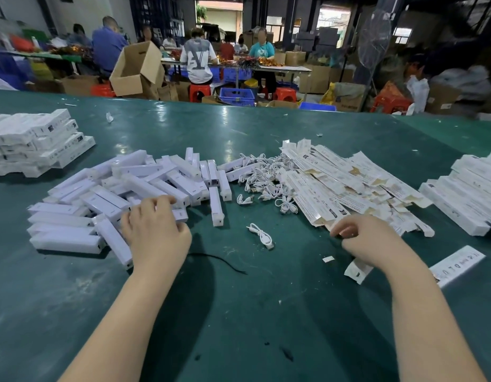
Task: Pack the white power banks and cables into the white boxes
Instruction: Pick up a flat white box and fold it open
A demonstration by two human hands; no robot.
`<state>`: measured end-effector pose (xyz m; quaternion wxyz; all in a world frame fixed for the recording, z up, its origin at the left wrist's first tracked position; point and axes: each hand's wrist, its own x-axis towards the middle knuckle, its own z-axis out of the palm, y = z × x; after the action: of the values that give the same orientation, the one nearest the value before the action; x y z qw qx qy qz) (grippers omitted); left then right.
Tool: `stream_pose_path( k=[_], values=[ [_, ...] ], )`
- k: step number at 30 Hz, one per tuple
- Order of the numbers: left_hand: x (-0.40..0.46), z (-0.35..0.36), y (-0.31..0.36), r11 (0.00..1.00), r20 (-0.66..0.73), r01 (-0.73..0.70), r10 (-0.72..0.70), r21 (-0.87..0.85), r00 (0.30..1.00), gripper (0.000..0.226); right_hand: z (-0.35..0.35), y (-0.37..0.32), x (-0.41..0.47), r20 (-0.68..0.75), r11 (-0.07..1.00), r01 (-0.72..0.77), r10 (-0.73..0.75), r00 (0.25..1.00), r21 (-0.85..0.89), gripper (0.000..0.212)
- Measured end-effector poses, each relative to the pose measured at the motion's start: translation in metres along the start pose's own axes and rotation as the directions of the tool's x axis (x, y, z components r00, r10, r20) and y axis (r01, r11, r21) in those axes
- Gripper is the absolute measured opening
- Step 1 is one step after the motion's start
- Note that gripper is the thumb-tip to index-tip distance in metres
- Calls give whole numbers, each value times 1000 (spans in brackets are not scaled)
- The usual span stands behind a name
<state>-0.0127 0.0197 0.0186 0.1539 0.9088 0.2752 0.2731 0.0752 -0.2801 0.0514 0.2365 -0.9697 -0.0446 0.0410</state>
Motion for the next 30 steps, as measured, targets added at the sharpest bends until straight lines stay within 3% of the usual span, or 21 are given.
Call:
stream_pose_path(
  k=[3,6,8,10,13,16,19,20,21,22,23,25,28,30],
  values=[
    [-3,3,7,996,0,-66,67,-66,998,37,11,-5,10,-159,995,93,-98,982,-43,30],
    [-8,6,12,981,23,-130,135,-144,991,31,31,-15,15,-86,961,90,-116,990,-261,49],
    [-12,6,15,970,41,-175,185,-170,982,25,41,-18,18,-98,942,94,-131,986,-321,38],
    [-15,7,17,956,49,-226,239,-190,970,20,46,-22,21,-193,950,98,-160,968,-298,24],
    [-16,6,18,942,63,-250,270,-226,961,18,50,-30,20,-291,964,99,-172,941,-248,29],
    [-17,1,21,876,115,-189,265,-444,957,23,44,-36,13,-539,989,143,-97,836,43,29],
    [-20,-4,28,712,230,-21,254,-702,939,23,36,-50,-7,-757,863,473,-190,625,174,23],
    [-21,-6,32,617,300,90,246,-782,922,11,36,-57,-15,-780,795,592,-284,558,134,23],
    [-21,-7,37,477,395,245,244,-844,886,13,39,-64,-22,-777,717,689,-376,504,100,24],
    [-21,-7,41,311,497,417,251,-854,831,39,43,-70,-29,-751,641,762,-457,476,92,25],
    [-21,-7,44,139,583,568,267,-811,767,60,48,-76,-34,-710,571,814,-530,463,104,25],
    [-19,-9,48,-101,641,691,300,-715,707,76,60,-86,-41,-619,470,871,-645,449,142,23],
    [-14,-11,48,-358,622,666,245,-655,744,69,77,-92,-46,-534,413,875,-694,483,254,24],
    [-11,-11,47,-437,623,613,140,-658,769,63,82,-94,-47,-516,412,839,-662,544,357,28]
  ],
)
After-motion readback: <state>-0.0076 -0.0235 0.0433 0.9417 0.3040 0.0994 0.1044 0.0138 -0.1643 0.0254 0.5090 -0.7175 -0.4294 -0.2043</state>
